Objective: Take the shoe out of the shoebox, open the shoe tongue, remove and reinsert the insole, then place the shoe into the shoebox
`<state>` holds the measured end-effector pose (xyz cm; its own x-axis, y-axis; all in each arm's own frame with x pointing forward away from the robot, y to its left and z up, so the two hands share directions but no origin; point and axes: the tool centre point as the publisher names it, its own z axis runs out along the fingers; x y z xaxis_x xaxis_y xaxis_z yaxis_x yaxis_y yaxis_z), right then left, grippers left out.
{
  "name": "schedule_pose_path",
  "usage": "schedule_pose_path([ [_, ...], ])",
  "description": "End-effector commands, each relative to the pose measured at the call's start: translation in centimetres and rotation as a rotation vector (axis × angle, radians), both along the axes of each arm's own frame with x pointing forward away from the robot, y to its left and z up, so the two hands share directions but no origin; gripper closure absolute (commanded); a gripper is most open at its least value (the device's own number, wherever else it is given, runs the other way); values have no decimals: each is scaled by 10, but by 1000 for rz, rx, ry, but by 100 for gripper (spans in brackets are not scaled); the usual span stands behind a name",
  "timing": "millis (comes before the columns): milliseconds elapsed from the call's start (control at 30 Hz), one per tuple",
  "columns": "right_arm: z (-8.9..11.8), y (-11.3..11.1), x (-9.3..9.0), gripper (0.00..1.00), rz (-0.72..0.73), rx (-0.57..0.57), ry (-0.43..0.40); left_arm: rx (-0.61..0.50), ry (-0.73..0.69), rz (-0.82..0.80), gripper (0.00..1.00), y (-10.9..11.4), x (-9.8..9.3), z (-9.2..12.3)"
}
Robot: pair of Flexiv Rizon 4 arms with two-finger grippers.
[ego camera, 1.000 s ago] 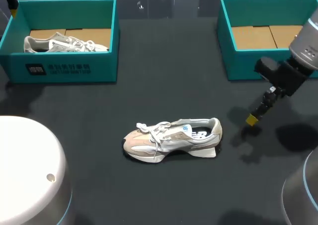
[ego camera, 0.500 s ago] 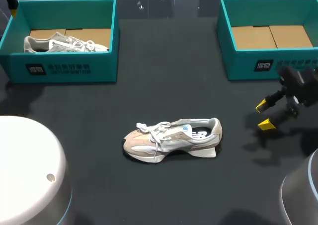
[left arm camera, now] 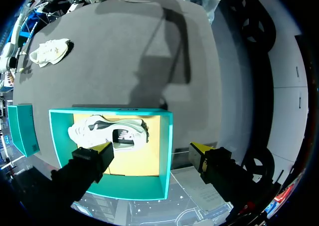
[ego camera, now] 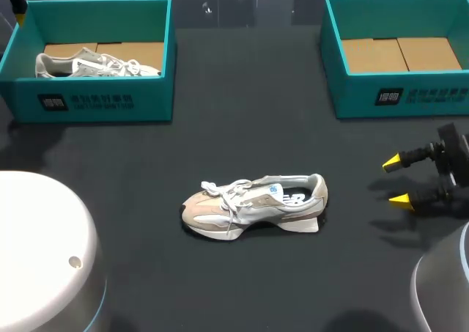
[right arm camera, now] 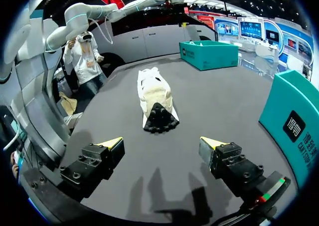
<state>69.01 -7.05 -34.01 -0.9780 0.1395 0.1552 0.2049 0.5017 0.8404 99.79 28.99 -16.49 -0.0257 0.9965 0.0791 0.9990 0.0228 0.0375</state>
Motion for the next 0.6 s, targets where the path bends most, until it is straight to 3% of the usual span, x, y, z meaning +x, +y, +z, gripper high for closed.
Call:
schedule_pose_path([
  [33,-3,-1,-1,0,-10,58,-10,2,1,-1,0,0,0,1],
  [133,-3,-1,-1,0,-10,58,-10,2,1,-1,0,0,0,1],
  [300,-22,-3,7,0,-37,79,-58,2,1,-1,0,0,0,1],
  [433,-36,-11,14,0,-71,144,-47,2,1,-1,0,0,0,1],
  [600,-41,-10,16,0,-75,162,-59,2,1,-1,0,0,0,1],
])
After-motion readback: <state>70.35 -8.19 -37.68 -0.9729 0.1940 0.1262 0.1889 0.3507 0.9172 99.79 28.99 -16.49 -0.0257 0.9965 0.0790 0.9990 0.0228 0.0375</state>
